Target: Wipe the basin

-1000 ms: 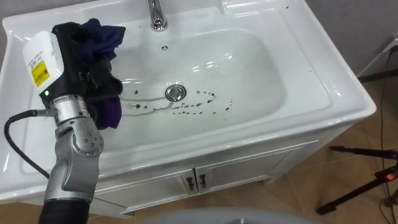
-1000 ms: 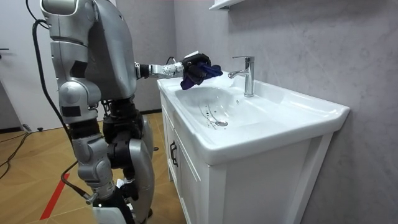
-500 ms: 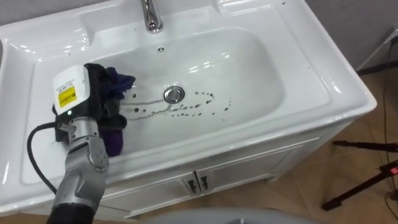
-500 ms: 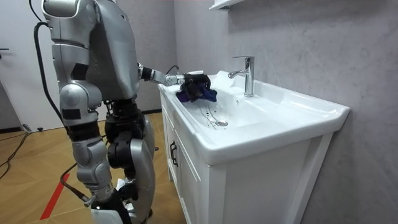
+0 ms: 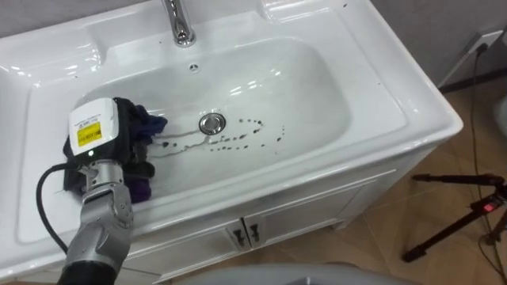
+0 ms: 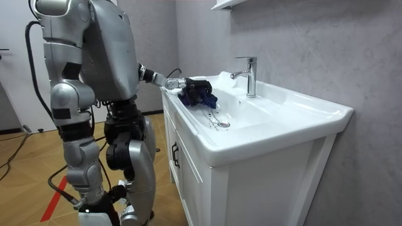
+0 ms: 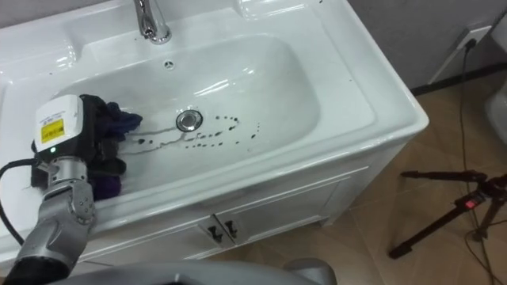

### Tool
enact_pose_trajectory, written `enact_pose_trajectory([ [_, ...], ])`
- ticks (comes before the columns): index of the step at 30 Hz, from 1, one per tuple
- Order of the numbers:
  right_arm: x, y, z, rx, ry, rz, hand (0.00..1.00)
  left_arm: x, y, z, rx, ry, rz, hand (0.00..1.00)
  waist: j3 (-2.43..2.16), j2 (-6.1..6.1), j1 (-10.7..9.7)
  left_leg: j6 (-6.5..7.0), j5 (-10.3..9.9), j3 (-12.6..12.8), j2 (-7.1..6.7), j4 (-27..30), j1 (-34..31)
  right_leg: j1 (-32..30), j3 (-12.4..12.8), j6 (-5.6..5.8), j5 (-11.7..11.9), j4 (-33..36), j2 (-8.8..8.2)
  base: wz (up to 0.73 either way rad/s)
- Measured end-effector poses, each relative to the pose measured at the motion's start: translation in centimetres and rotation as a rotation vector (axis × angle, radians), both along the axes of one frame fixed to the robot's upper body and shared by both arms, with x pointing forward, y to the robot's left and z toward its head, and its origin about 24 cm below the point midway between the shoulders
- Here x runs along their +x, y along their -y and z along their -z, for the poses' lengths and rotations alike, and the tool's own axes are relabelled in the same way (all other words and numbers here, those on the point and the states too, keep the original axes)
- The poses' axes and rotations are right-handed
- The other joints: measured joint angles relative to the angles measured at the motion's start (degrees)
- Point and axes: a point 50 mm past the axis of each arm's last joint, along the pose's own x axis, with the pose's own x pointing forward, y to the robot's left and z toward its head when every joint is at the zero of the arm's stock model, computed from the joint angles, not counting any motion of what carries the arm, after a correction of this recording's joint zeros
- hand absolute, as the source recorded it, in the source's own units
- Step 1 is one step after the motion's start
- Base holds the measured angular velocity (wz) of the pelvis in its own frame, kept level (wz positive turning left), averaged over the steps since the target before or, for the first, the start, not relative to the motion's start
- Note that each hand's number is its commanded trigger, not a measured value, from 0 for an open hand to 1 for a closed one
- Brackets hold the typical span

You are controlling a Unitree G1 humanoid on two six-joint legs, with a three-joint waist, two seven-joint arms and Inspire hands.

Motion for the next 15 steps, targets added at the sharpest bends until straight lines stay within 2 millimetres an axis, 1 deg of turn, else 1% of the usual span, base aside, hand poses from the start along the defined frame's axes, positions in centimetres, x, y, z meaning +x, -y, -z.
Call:
enact_pose_trajectory([
  [2,-0.1,0.0,0.0,0.000,-0.008,-0.018,0.00,0.0,-0.2,0.1,0.019,-0.015,-0.003,1.00,-0.03,-0.04,-0.1,0.00,0.0,0.3,-0.03,0.0,0.0,-0.4,0.6,0.01,0.0,0.4,0.01,-0.11],
  [5,-0.4,-0.2,0.0,0.014,-0.028,-0.040,0.00,0.0,-0.2,0.3,0.032,-0.043,-0.002,1.00,-0.01,0.15,-1.0,0.02,0.0,0.4,-0.07,-0.1,-0.2,-0.6,0.8,0.06,0.0,0.4,0.00,-0.02],
  [7,-0.6,-0.3,0.0,0.029,-0.044,-0.050,0.00,0.0,-0.1,0.6,0.035,-0.077,0.004,1.00,0.06,0.56,-1.4,0.02,0.0,0.4,-0.06,-0.2,-0.2,-0.7,0.8,0.06,0.0,0.4,0.03,0.00],
  [9,-0.9,-0.3,0.0,0.038,-0.060,-0.043,0.00,0.1,0.5,1.0,0.030,-0.133,0.025,1.00,0.02,1.26,-1.8,0.02,0.0,0.3,-0.05,-0.6,-0.3,-0.9,0.8,0.06,0.0,0.5,0.05,0.00],
  [10,-1.0,-0.3,0.0,0.039,-0.065,-0.042,0.00,0.2,0.7,1.2,0.028,-0.149,0.032,1.00,0.02,1.40,-2.2,0.02,0.0,0.3,-0.06,-0.5,-0.3,-0.9,0.8,0.06,0.0,0.5,0.05,0.05],
  [11,-0.9,-0.3,0.0,0.037,-0.065,-0.040,0.00,0.3,0.8,1.6,0.014,-0.183,0.032,1.00,0.06,1.69,-2.7,0.02,0.0,0.2,-0.06,-0.5,-0.3,-0.8,0.7,0.06,0.0,0.5,0.03,0.00],
  [12,-0.8,-0.3,0.0,0.031,-0.061,-0.039,0.00,0.5,0.9,2.0,0.001,-0.216,0.029,1.00,0.11,2.01,-2.9,0.03,0.0,0.2,-0.05,-0.4,-0.3,-0.9,0.8,0.06,0.0,0.6,0.04,0.00],
  [14,-0.6,-0.1,0.0,0.018,-0.057,-0.040,0.00,1.0,1.1,2.4,-0.021,-0.252,0.021,1.00,-0.03,2.43,-3.2,0.02,0.0,0.2,-0.09,0.0,-0.5,-1.0,0.7,0.06,0.0,0.6,-0.02,-0.02],
  [15,-0.4,0.0,0.0,0.009,-0.055,-0.042,0.00,1.2,1.1,2.6,-0.040,-0.269,0.012,1.00,-0.20,2.79,-3.4,0.02,0.0,0.3,-0.13,0.1,-0.6,-1.0,0.6,0.06,0.0,0.5,-0.07,0.00],
])
